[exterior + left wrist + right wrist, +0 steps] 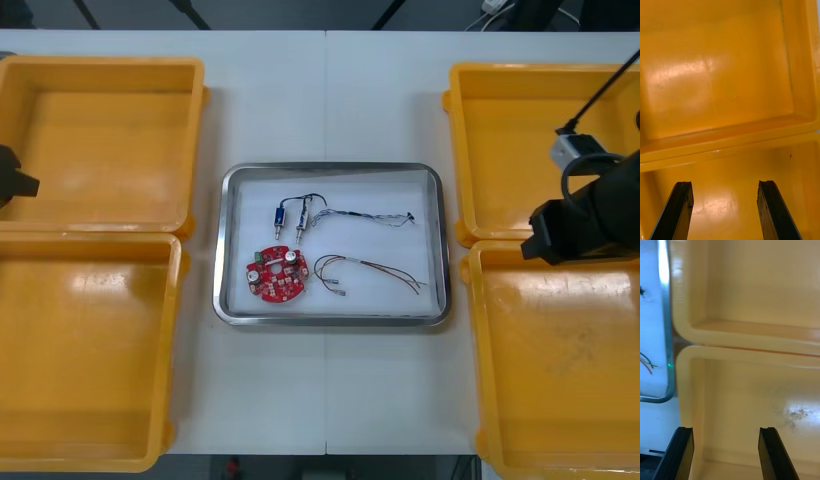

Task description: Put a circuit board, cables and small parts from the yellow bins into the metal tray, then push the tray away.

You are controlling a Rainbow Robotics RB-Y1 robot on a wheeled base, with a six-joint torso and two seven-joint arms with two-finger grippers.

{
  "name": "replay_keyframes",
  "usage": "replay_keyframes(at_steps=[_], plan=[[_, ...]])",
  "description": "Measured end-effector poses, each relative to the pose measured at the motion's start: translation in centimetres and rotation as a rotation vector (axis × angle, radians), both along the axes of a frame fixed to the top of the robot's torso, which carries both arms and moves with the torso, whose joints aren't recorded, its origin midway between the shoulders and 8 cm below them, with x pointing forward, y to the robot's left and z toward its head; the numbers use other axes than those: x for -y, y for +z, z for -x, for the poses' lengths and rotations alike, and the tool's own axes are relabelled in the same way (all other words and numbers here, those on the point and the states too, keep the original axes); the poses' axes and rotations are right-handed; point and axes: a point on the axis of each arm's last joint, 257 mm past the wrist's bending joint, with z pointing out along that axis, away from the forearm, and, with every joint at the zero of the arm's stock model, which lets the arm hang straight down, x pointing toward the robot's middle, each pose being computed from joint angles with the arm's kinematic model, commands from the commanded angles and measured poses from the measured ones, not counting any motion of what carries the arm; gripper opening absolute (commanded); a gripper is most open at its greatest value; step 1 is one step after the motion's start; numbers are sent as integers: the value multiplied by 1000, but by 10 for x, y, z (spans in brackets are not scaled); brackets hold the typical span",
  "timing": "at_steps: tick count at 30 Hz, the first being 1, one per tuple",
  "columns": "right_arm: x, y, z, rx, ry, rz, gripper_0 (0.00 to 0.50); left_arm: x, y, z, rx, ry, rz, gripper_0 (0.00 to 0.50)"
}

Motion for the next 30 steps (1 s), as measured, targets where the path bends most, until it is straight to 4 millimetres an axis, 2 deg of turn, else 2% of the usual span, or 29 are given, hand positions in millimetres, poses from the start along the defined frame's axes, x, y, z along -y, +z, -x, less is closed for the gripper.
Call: replay_keyframes(at_steps=[6,12,15,19,26,30], plan=[[-48,-5,6,-47,175,55,500,-15,-20,27,-31,31,-11,500],[-79,-11,13,-111,287,79,500,-18,-35,47,-51,93,20,500],[-93,-14,12,-124,359,103,500,-16,-44,56,-67,170,72,500],[-111,-23,10,-129,539,189,500,-17,-54,65,-87,255,127,500],[-153,-41,2,-115,724,270,500,-27,-62,82,-106,280,120,500],[-177,-48,2,-82,892,323,500,-27,-66,89,-115,279,111,500]])
